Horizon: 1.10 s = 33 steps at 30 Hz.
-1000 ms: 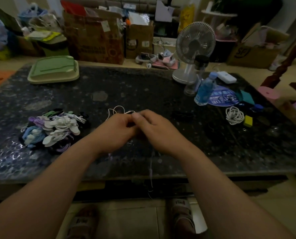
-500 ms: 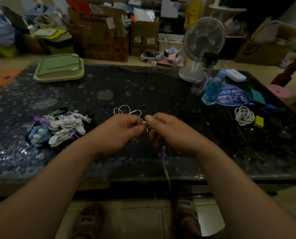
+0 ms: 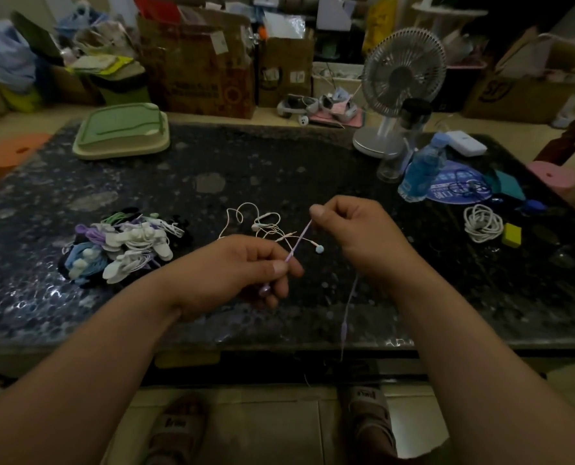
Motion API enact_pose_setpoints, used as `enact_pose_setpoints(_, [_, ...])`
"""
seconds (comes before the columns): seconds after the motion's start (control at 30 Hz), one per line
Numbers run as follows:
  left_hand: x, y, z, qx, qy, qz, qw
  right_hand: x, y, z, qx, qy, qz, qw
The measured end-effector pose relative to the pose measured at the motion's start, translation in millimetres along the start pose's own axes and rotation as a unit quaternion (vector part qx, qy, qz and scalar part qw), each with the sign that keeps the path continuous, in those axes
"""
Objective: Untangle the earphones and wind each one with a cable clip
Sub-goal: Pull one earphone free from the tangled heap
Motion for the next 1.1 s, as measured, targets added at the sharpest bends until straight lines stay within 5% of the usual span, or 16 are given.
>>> enact_pose_setpoints(0.17, [-13,0,11,-0.054,0.190,0.017,0.980,-7,2,7,-0.024,-0.027,-0.022,0.999])
enact_pose_setpoints(0.3, [-6,-4,14,-0.071,0.206,0.096,0.971,-26,10,9,-0.031,-0.029,-0.071,0.997])
enact_pose_setpoints(0.73, [7,-7,6,-0.099,0.083,0.188,0.974,-48,25,4,0.001,0.043,-0.128,0.991])
enact_pose_setpoints(0.87, [8,-7,1,-0.100,-0.076,0.230,0.965,-56,28,0,0.046,0.136,-0.149,0.978])
enact_pose_setpoints(0.97, [1,-6,-5,-0.085,-0.232,0.211,0.946,-48,27,-2,0.084,0.189,-0.117,0.971])
enact_pose_setpoints(1.1, [-4,-4,-3,-0.067,-0.229,0.167,0.957,-27,23,-3,0.067,0.168,-0.069,0.981])
Point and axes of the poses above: each hand's wrist, its own y-axis away from the middle knuckle, its own x-axis out of the back of the hand, z = x × y, the point moved 3 cm from there along -y, towards the middle knuckle, and after that the axes turned 1 degree about -x, right-handed, at the moved point
